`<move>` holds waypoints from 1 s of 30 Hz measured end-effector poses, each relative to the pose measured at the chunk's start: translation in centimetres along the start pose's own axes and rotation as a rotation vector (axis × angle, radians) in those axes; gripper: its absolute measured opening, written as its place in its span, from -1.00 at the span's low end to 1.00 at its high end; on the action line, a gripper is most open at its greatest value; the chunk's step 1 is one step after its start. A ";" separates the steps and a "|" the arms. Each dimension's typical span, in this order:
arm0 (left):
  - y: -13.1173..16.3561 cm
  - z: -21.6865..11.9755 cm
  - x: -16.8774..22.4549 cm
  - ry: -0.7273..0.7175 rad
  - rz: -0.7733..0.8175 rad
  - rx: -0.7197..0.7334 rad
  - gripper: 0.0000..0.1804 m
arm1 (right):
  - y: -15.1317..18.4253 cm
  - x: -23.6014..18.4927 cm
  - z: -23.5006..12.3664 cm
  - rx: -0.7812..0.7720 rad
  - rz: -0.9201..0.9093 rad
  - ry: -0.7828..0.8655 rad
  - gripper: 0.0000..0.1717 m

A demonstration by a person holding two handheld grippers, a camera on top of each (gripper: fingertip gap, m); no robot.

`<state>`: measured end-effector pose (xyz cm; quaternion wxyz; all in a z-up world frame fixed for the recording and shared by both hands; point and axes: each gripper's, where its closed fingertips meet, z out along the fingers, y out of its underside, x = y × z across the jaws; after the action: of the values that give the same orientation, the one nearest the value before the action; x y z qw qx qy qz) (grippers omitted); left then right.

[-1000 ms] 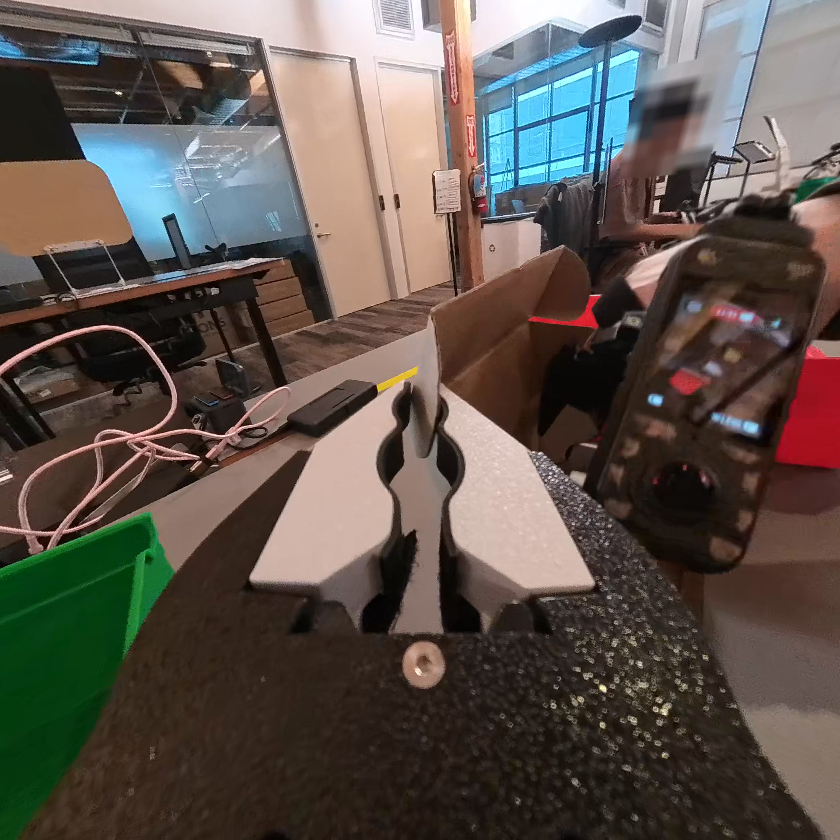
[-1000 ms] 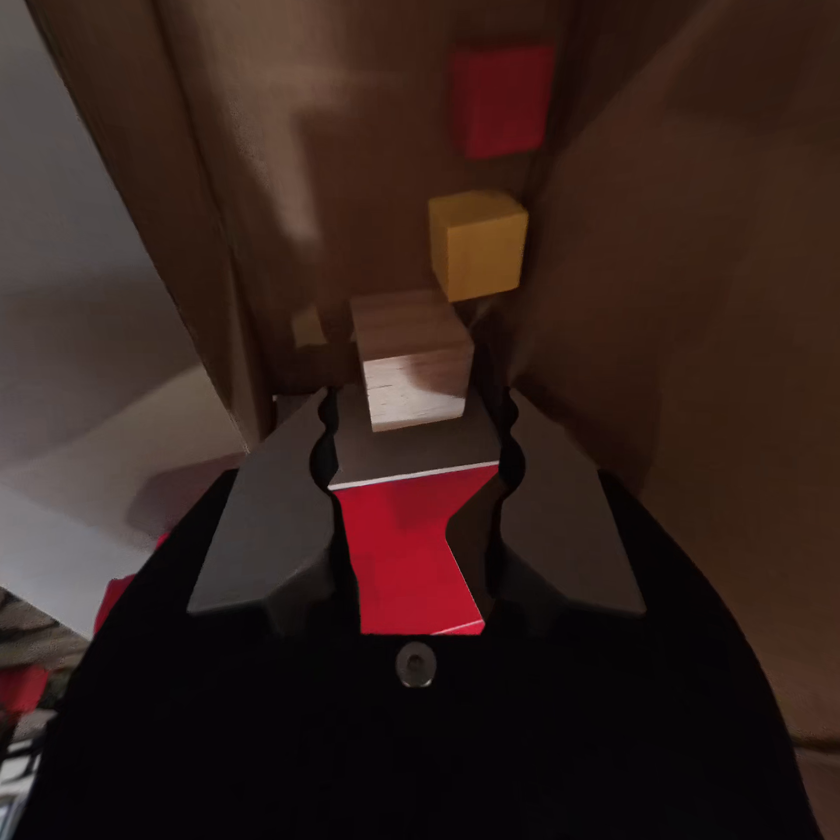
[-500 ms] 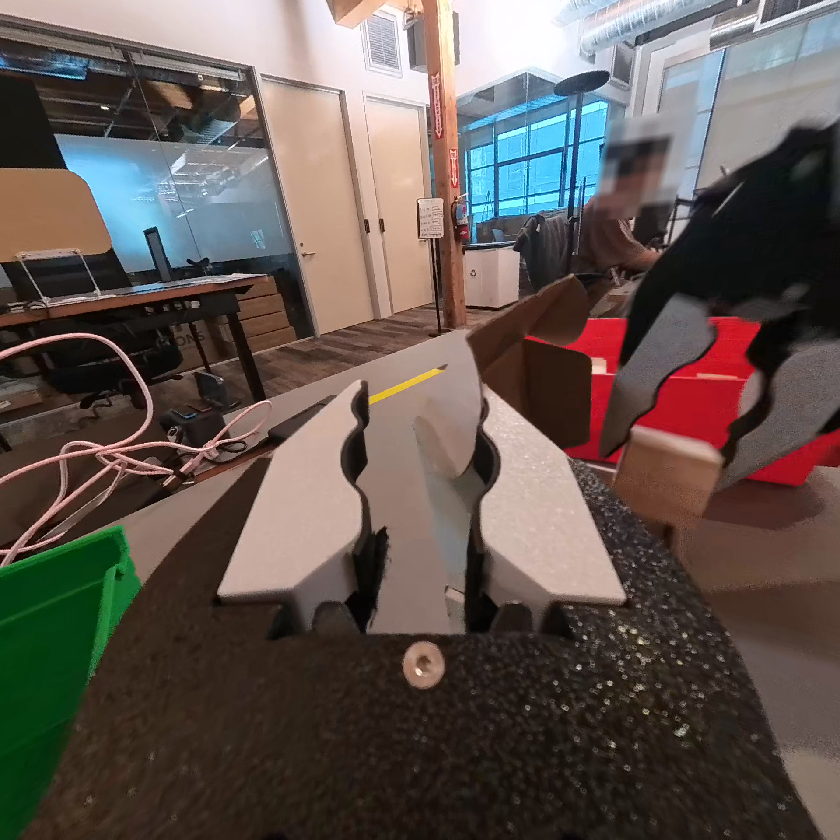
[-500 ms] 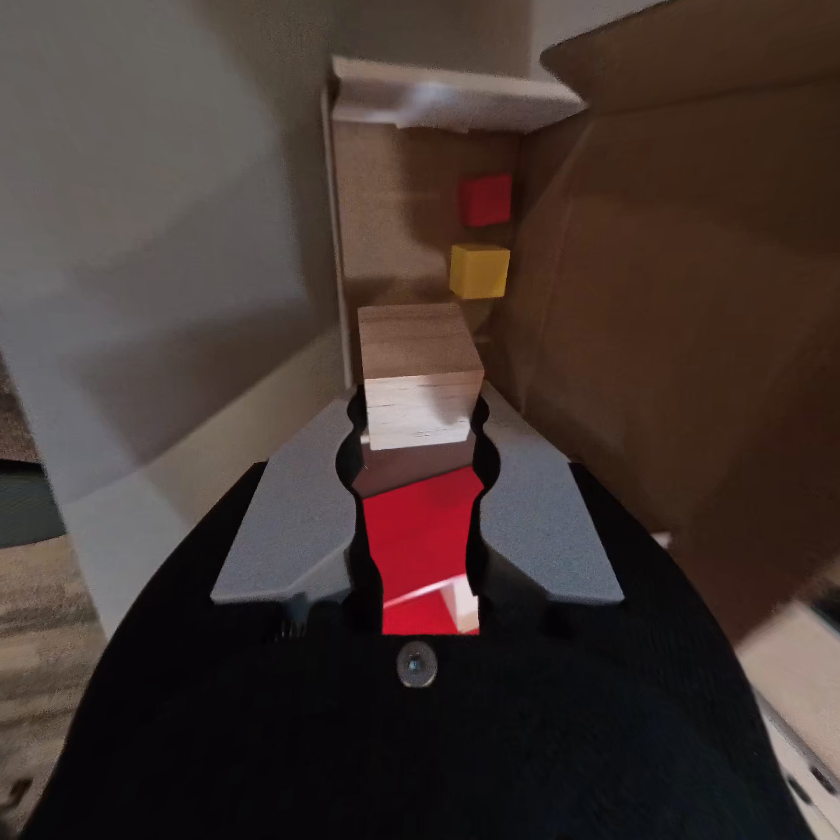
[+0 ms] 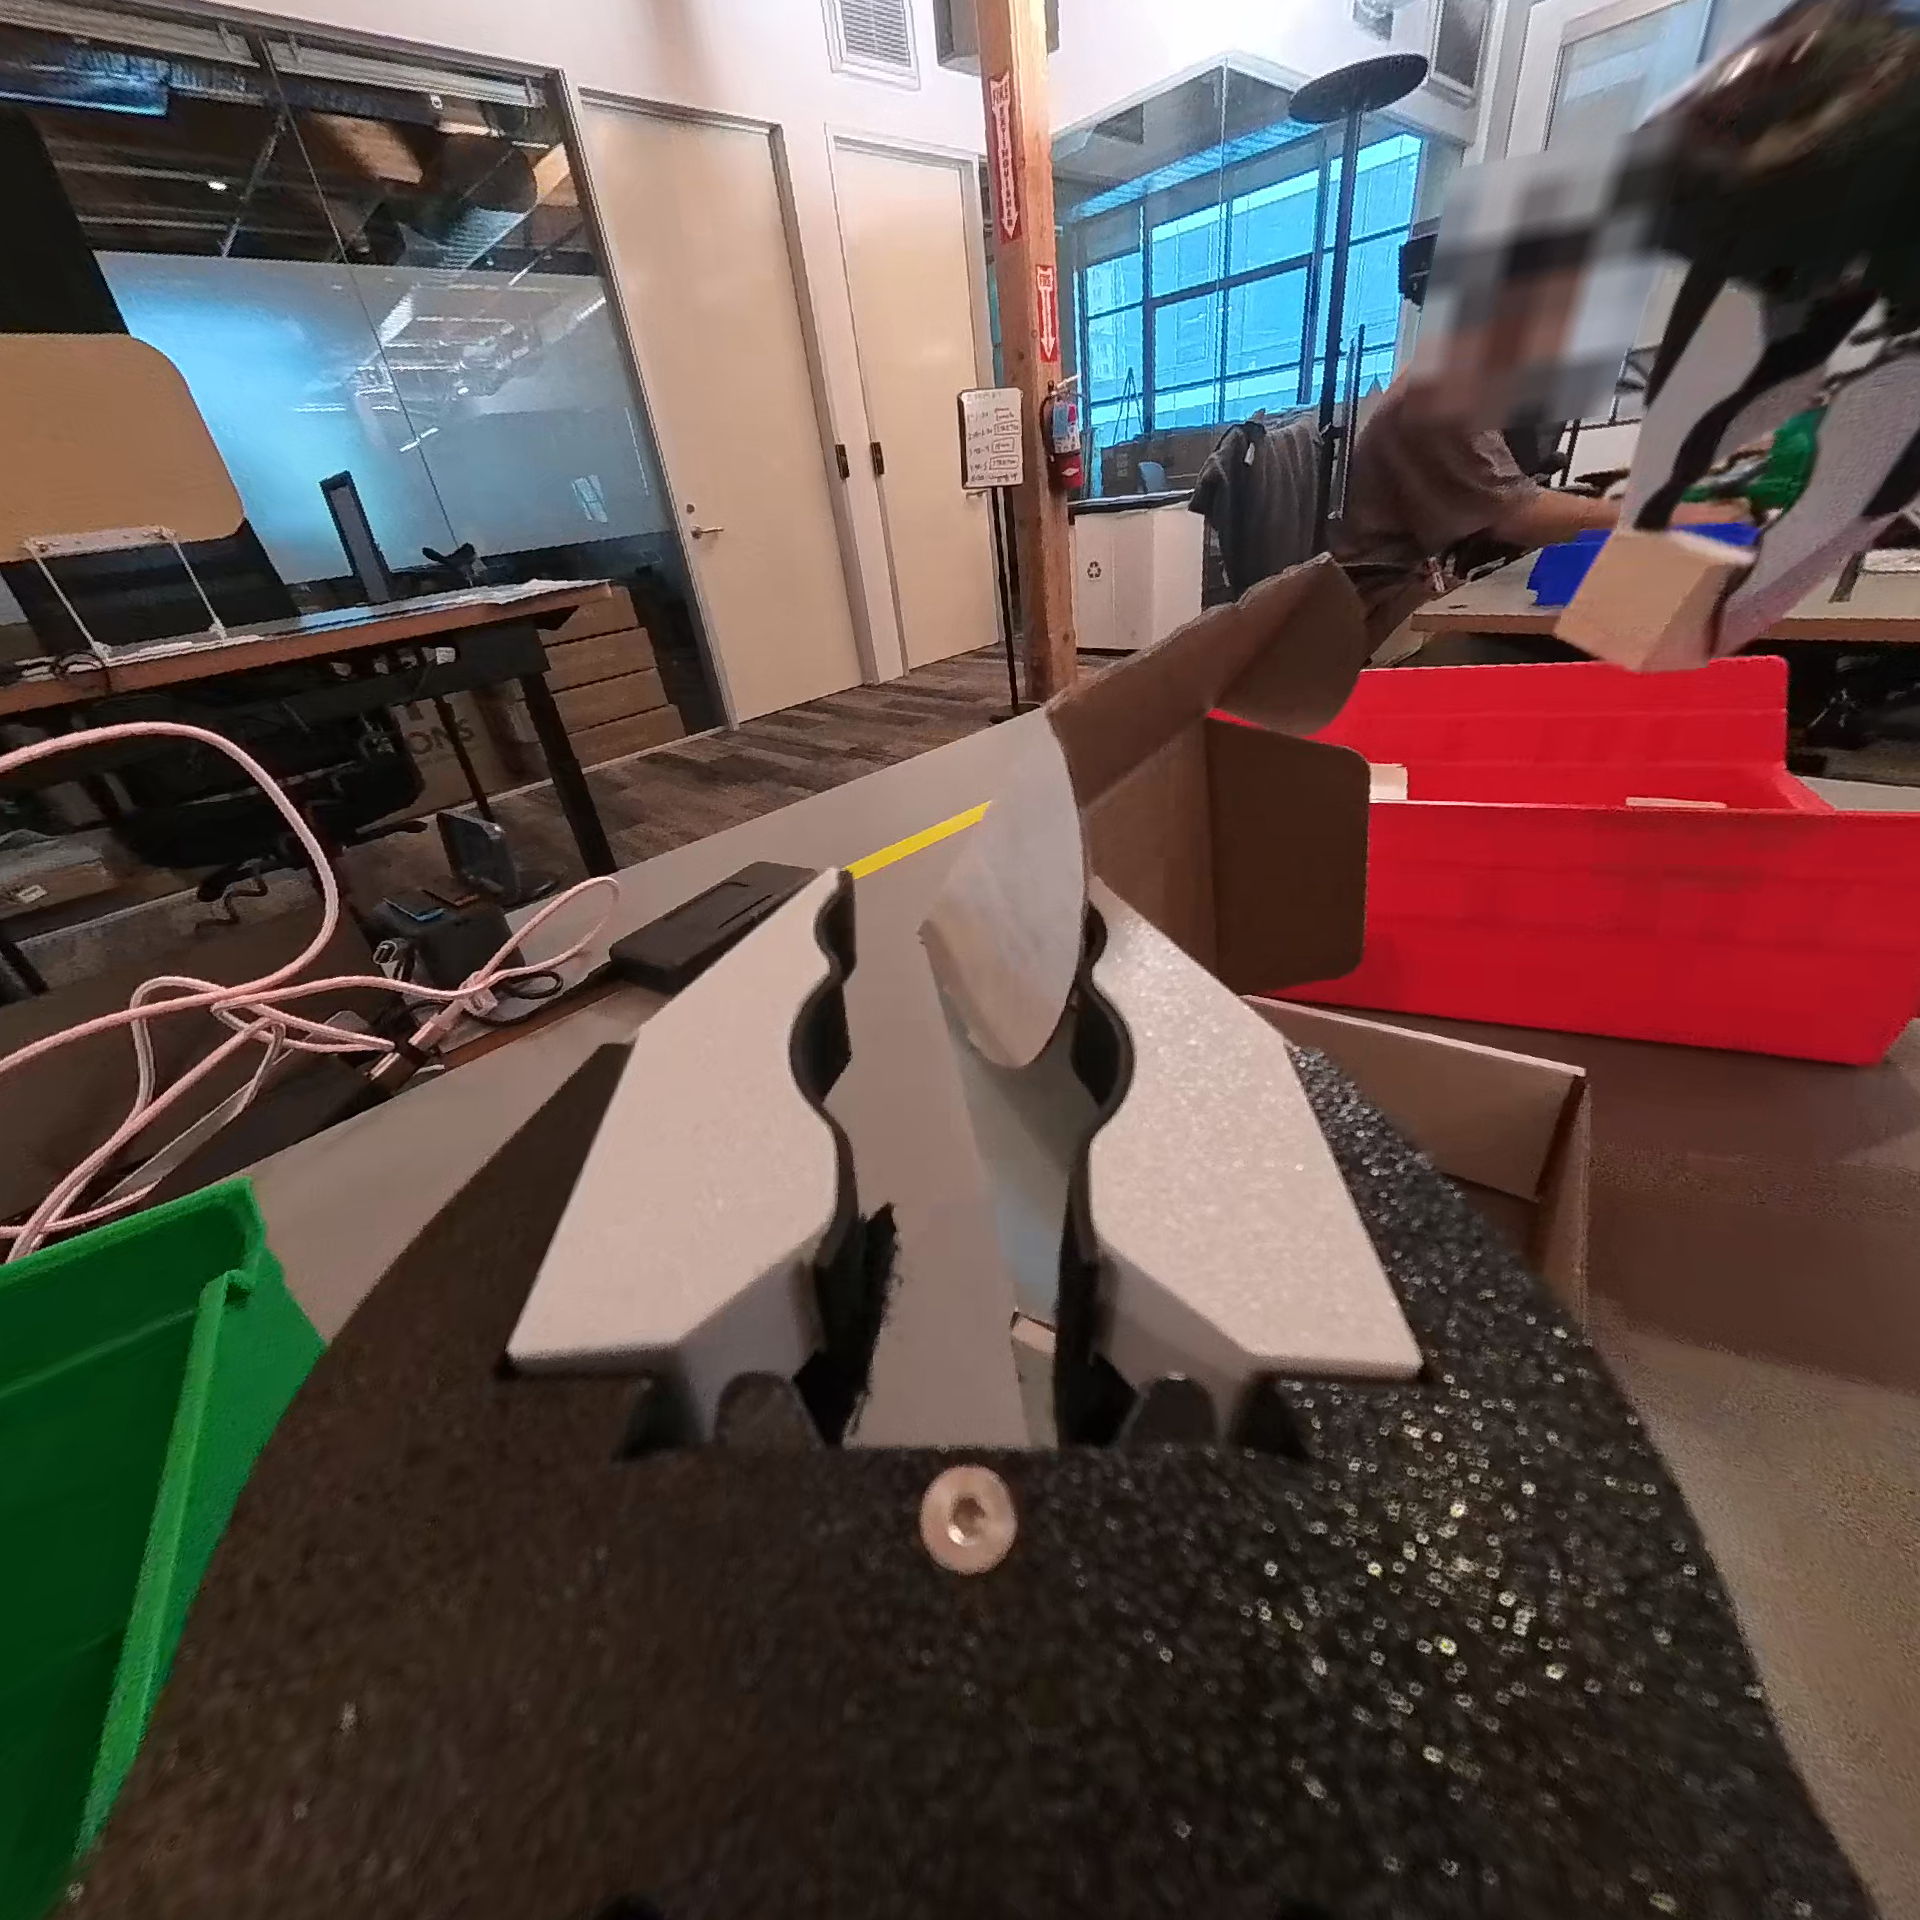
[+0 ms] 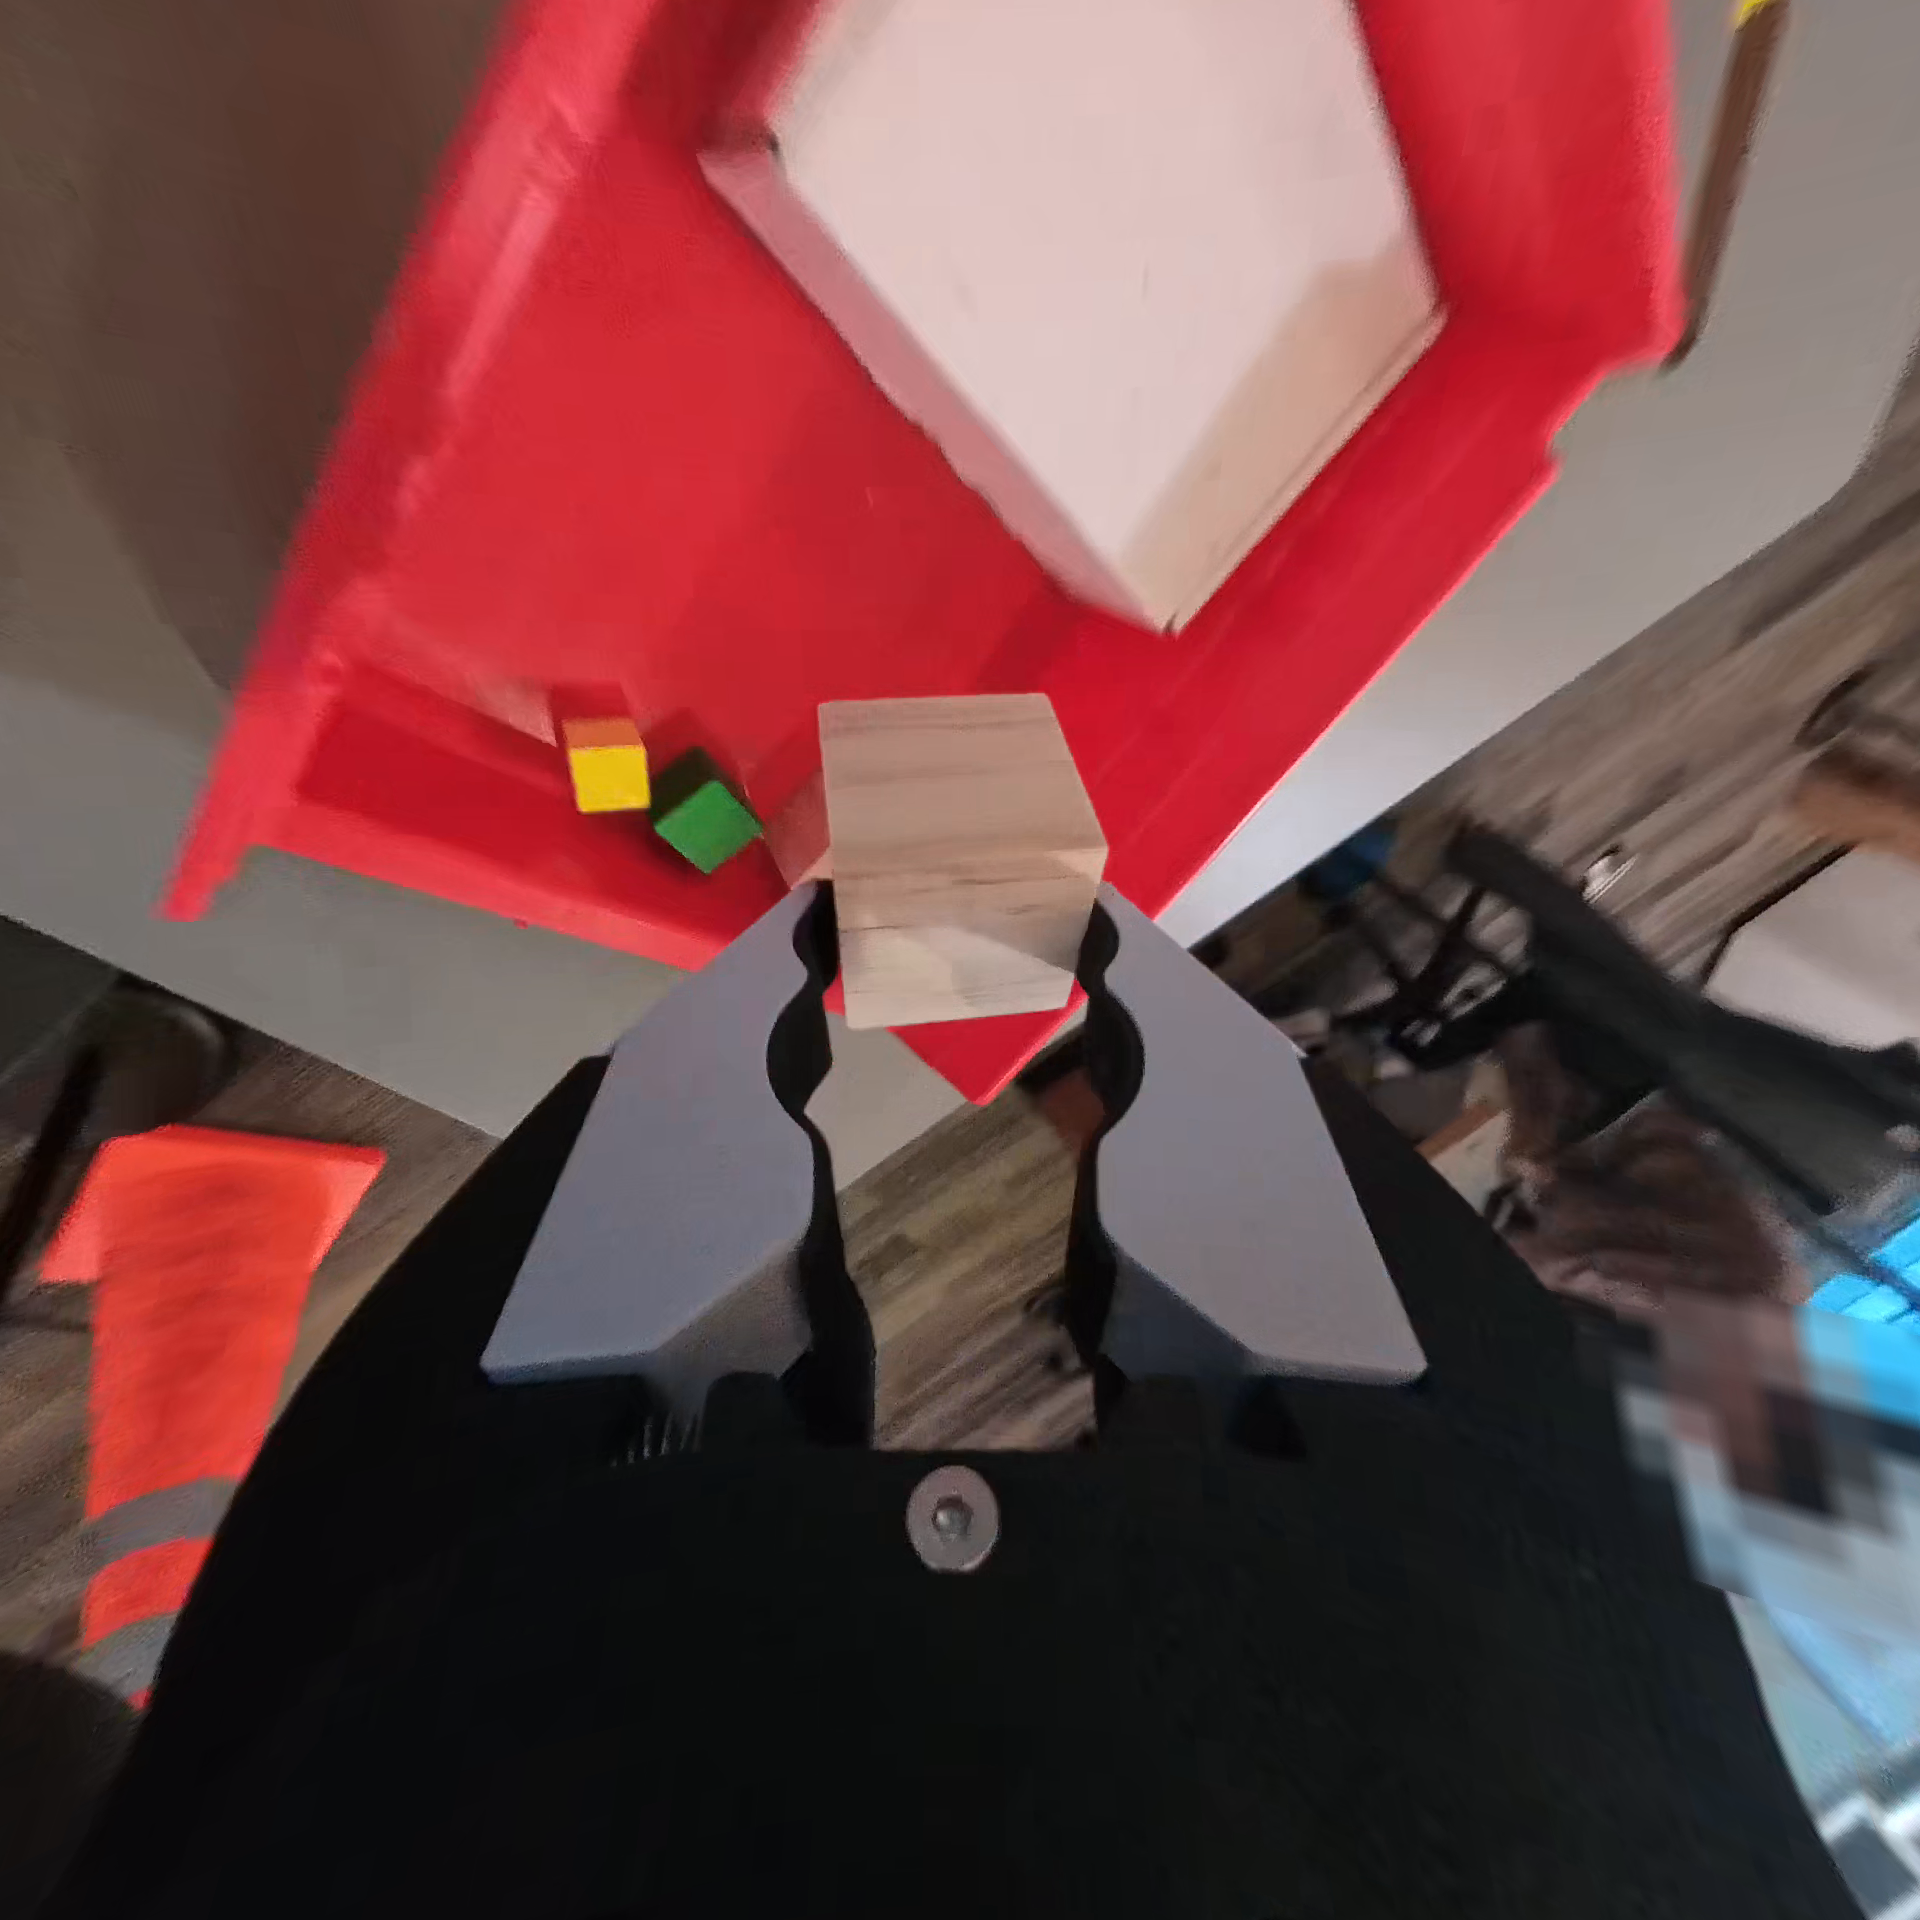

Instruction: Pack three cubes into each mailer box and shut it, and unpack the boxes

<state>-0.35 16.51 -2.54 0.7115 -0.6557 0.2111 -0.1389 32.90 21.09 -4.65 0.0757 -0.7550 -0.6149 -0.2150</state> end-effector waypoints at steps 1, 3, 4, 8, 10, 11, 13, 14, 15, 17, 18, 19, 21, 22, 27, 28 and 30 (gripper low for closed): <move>0.0 0.0 0.0 0.001 -0.001 0.000 -0.58 | 0.8 0.1 1.2 -0.032 0.032 -0.028 -0.47; 0.1 0.1 0.1 0.002 0.001 -0.002 -0.58 | 1.9 -0.1 3.5 -0.072 0.106 -0.100 -0.47; 0.1 0.1 0.1 0.002 0.003 -0.003 -0.58 | 2.2 0.1 4.5 -0.090 0.147 -0.122 -0.47; 0.2 0.1 0.3 0.008 0.008 -0.006 -0.59 | 2.5 0.4 8.5 -0.138 0.311 -0.215 -0.47; 0.2 0.1 0.3 0.007 0.011 -0.007 -0.59 | 2.2 0.1 10.3 -0.161 0.405 -0.269 -0.47; 0.2 0.1 0.3 0.006 0.012 -0.007 -0.59 | 2.3 -0.1 11.1 -0.184 0.434 -0.286 -0.47; 0.2 0.1 0.2 0.005 0.011 -0.007 -0.60 | 2.8 -0.2 12.3 -0.242 0.505 -0.292 -0.47; 0.2 0.1 0.2 0.005 0.011 -0.007 -0.60 | 3.0 -0.1 12.7 -0.260 0.545 -0.291 -0.47; 0.2 0.1 0.2 0.005 0.010 -0.007 -0.59 | 3.1 -0.1 13.1 -0.268 0.588 -0.299 -0.47; 0.1 0.1 0.1 -0.001 0.008 -0.007 -0.58 | 3.0 -0.6 13.6 -0.271 0.668 -0.332 -0.46; 0.1 0.1 0.1 -0.006 0.008 -0.007 -0.56 | 3.2 -1.0 13.5 -0.286 0.693 -0.351 -0.39; 0.1 0.1 0.0 -0.010 0.008 -0.006 -0.54 | 3.3 -1.3 13.0 -0.300 0.705 -0.354 -0.29; -0.1 0.0 -0.1 -0.016 0.004 0.001 -0.52 | 3.1 -0.7 11.2 -0.267 0.682 -0.276 -0.25; -0.2 0.0 -0.1 -0.017 0.002 0.005 -0.52 | 2.7 0.0 9.8 -0.222 0.670 -0.210 -0.25; -0.4 -0.1 0.0 -0.021 0.016 0.011 -0.53 | -5.3 -0.6 -2.1 0.284 0.448 0.040 -0.35; -0.4 -0.1 0.0 -0.022 0.019 0.012 -0.53 | -8.2 -2.0 -4.4 0.412 0.325 0.065 -0.39; -0.3 0.0 0.0 -0.025 0.026 0.010 -0.54 | -13.9 -5.8 -7.7 0.605 0.022 0.121 -0.46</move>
<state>-0.36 16.48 -2.28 0.7191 -0.6509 0.2100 -0.1228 16.85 16.23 -2.28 0.3358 -0.6905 -0.6372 -0.0658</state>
